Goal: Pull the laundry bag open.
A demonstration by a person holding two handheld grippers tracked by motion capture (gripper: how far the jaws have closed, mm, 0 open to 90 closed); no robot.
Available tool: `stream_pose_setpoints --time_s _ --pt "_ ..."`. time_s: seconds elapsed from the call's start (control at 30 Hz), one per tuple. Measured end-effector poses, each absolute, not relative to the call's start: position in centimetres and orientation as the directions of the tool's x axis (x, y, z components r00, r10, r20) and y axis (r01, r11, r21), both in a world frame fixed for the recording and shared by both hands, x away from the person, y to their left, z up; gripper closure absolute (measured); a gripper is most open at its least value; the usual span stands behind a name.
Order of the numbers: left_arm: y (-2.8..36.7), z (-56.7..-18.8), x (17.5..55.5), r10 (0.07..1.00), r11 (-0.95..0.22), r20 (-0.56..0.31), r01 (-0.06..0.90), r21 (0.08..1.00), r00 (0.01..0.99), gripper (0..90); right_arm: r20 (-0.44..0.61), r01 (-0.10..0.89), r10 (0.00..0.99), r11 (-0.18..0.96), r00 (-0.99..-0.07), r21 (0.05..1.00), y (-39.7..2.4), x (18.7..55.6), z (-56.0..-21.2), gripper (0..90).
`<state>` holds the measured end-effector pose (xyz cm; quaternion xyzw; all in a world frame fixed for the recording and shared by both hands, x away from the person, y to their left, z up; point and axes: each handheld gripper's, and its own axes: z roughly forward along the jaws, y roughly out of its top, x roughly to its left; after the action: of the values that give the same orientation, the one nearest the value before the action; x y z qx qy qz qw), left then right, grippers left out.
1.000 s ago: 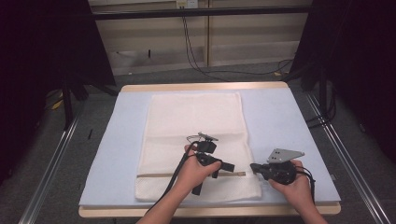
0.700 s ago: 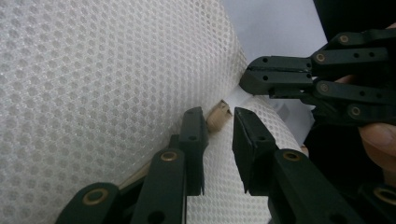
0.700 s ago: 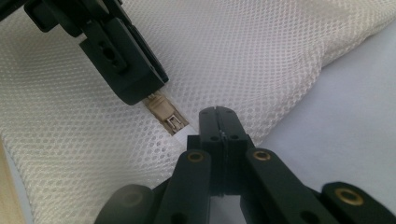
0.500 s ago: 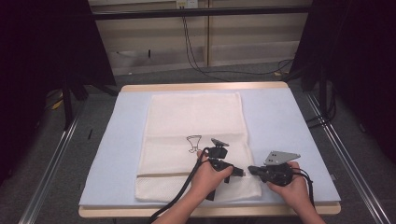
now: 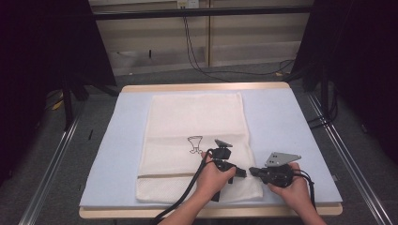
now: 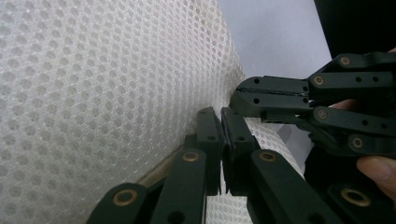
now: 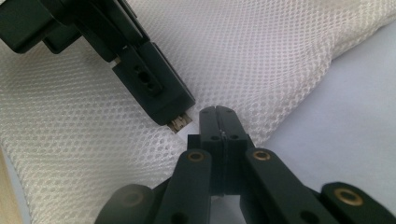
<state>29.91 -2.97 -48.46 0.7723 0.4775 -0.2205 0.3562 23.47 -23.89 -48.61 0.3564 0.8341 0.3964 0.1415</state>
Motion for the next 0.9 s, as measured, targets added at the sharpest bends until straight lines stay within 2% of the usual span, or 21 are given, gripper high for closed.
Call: stream_pose_setpoints --time_s 0.3,0.6,0.9 --pt "-0.8 -47.7 30.3 0.588 -0.283 -0.694 0.909 0.306 0.416 87.6 0.048 0.488 0.71 0.431 -0.702 0.759 -23.9 23.4 -48.6 90.0" --pt "1.5 -47.2 30.6 0.59 -0.314 -0.668 0.891 0.327 0.454 87.6 0.044 0.483 0.708 0.434 -0.705 0.761 -23.8 23.4 -48.6 90.0" --pt "3.2 -47.1 30.5 0.585 -0.293 -0.683 0.899 0.326 0.438 87.5 0.052 0.488 0.711 0.427 -0.702 0.762 -23.9 23.4 -48.6 90.0"
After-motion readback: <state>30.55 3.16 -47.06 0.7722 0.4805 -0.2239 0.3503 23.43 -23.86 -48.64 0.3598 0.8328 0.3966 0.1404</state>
